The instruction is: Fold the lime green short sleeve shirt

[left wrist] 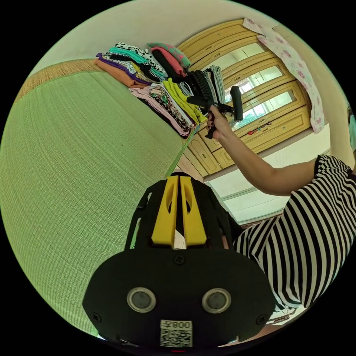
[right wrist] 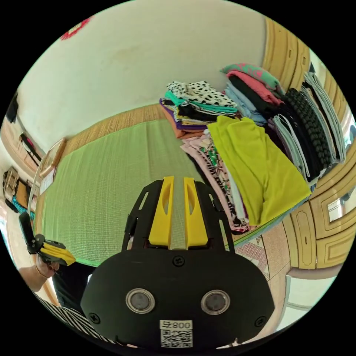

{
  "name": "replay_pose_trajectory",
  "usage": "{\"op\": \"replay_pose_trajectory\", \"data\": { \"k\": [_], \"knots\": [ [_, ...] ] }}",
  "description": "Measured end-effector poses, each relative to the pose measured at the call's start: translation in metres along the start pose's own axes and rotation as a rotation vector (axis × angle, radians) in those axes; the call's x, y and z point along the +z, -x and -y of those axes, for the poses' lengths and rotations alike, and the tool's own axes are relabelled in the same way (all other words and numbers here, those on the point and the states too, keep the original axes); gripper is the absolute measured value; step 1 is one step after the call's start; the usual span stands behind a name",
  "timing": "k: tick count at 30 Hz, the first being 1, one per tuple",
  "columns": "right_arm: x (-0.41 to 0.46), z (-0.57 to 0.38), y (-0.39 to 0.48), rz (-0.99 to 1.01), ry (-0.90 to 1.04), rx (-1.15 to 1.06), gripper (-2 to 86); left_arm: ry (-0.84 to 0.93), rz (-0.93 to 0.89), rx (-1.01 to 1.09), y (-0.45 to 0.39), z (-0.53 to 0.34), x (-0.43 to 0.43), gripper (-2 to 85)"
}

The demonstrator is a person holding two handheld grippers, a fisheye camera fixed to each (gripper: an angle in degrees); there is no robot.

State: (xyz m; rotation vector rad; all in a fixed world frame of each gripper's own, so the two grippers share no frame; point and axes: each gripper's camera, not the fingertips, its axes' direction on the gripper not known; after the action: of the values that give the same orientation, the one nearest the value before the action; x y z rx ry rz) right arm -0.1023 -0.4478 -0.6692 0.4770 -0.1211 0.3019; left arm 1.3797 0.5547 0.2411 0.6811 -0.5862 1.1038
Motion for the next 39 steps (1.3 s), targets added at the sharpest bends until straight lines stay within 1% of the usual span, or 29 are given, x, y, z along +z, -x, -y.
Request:
{"op": "replay_pose_trajectory", "data": {
  "k": [3,7,11,16,19,21,23,25,31,32,33,37,39],
  "knots": [
    [-0.031,0.038,-0.068,0.029,-0.076,0.103,7.7,0.001,-0.044,-0.032,-0.009,-0.021,-0.004,0.7],
    [-0.053,0.084,-0.112,0.037,-0.16,0.12,8.3,0.021,-0.082,-0.048,-0.022,-0.032,0.002,0.6],
    [-0.029,0.144,-0.137,-0.04,-0.096,0.121,9.1,0.023,-0.101,-0.05,-0.027,-0.032,0.009,0.6],
    [-0.002,0.188,-0.157,-0.054,-0.034,0.122,8.6,0.038,-0.123,-0.045,-0.03,-0.031,0.018,0.4],
    [0.003,0.204,-0.173,-0.062,-0.011,0.144,6.0,0.05,-0.122,-0.039,-0.031,-0.036,0.019,0.2],
    [-0.004,0.21,-0.185,-0.048,-0.021,0.152,2.3,0.052,-0.118,-0.04,-0.03,-0.041,0.018,0.2],
    [-0.011,0.213,-0.192,-0.041,-0.024,0.154,1.2,0.049,-0.121,-0.047,-0.029,-0.048,0.015,0.1],
    [-0.022,0.216,-0.197,-0.006,-0.035,0.154,0.7,0.04,-0.125,-0.061,-0.027,-0.06,0.01,0.1],
    [-0.091,0.21,-0.193,0.21,-0.142,0.121,0.4,-0.003,-0.144,-0.087,-0.03,-0.096,-0.01,0.1],
    [-0.104,0.206,-0.19,0.278,-0.156,0.104,0.3,-0.01,-0.146,-0.088,-0.03,-0.1,-0.013,0.1],
    [-0.115,0.202,-0.185,0.354,-0.161,0.082,0.3,-0.026,-0.151,-0.091,-0.031,-0.108,-0.019,0.1],
    [-0.146,0.191,-0.16,0.488,-0.151,0.003,0.3,-0.09,-0.167,-0.103,-0.033,-0.138,-0.042,0.2],
    [-0.159,0.182,-0.139,0.606,-0.117,-0.042,0.3,-0.123,-0.172,-0.11,-0.034,-0.152,-0.053,0.2]
  ]
}}
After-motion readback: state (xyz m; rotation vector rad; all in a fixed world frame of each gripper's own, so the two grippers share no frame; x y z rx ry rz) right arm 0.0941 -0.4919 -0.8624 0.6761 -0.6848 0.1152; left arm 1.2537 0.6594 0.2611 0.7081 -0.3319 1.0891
